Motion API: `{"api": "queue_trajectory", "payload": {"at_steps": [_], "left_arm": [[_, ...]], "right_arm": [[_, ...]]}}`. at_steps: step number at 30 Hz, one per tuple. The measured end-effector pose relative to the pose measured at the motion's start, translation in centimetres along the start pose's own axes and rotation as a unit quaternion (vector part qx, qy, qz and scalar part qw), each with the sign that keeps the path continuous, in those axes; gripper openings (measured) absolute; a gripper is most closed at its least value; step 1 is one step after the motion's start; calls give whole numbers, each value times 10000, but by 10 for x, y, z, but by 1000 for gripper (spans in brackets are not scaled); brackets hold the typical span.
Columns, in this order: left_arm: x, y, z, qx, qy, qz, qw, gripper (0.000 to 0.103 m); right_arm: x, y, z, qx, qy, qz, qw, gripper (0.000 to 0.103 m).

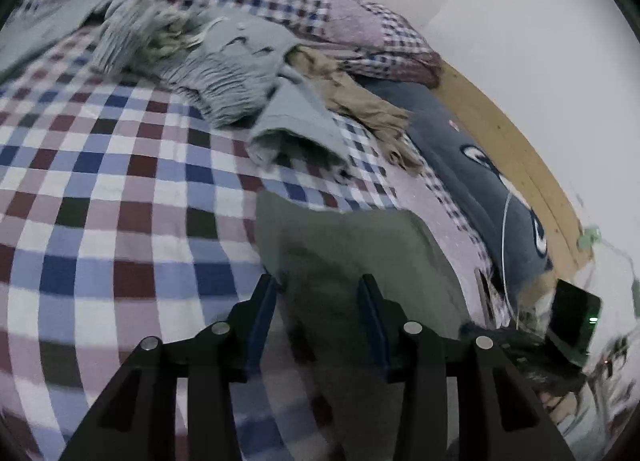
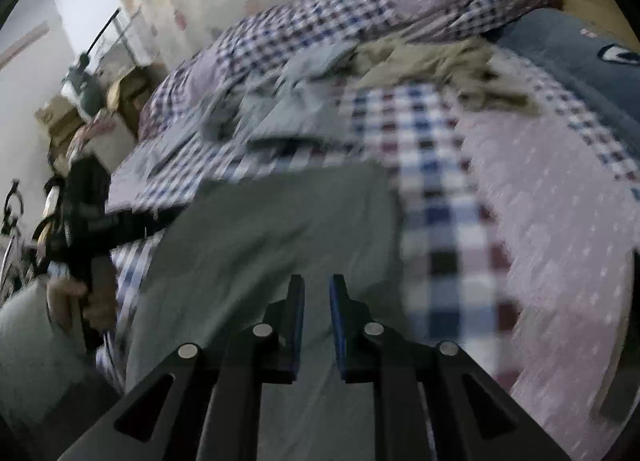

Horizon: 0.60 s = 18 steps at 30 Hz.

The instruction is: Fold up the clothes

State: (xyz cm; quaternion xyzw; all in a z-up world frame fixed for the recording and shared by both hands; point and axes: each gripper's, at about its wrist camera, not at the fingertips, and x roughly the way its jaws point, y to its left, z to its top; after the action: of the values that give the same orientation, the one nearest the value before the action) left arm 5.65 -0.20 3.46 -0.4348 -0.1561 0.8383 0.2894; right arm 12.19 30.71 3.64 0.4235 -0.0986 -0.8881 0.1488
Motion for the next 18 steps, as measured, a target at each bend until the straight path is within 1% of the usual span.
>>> {"api": "queue_trajectory", "payload": {"at_steps": [1, 3, 5, 6, 8, 10, 11, 15, 17, 18], "left_arm": [[-1, -5, -5, 143, 30, 103, 9998, 45], [2, -10, -19, 303, 121, 401, 9987, 46], [2, -7, -31, 253, 154, 531, 9982, 47], [-1, -5, -36, 208, 118, 549, 9982, 49], [-10, -4, -44, 115, 33, 575, 9983, 49], [-24, -3, -52, -72, -51, 500, 9987, 49], [-32, -3, -57, -171, -90, 430, 9989, 49], [-51, -20, -80, -68, -145, 98, 9998, 49], [-43, -36, -95, 235, 107, 175, 9995, 49], [-33, -43, -104, 418, 330, 359, 9979, 49]], "right_arm": [[4, 2, -10, -28, 165, -57, 9998, 14], [13, -1, -27, -24, 467, -306, 9984, 8], [12, -4, -37, 19, 509, -323, 9982, 8], [7, -3, -40, 43, 490, -330, 9982, 8], [-2, -2, -47, 97, 454, -342, 9983, 9], [-11, -2, -59, 202, 413, -356, 9983, 10], [-16, -1, -64, 219, 362, -355, 9985, 10], [-35, 6, -80, 284, 157, -351, 9989, 12], [-40, 7, -87, 327, 157, -367, 9987, 12], [-39, 6, -90, 349, 220, -377, 9984, 12]]}}
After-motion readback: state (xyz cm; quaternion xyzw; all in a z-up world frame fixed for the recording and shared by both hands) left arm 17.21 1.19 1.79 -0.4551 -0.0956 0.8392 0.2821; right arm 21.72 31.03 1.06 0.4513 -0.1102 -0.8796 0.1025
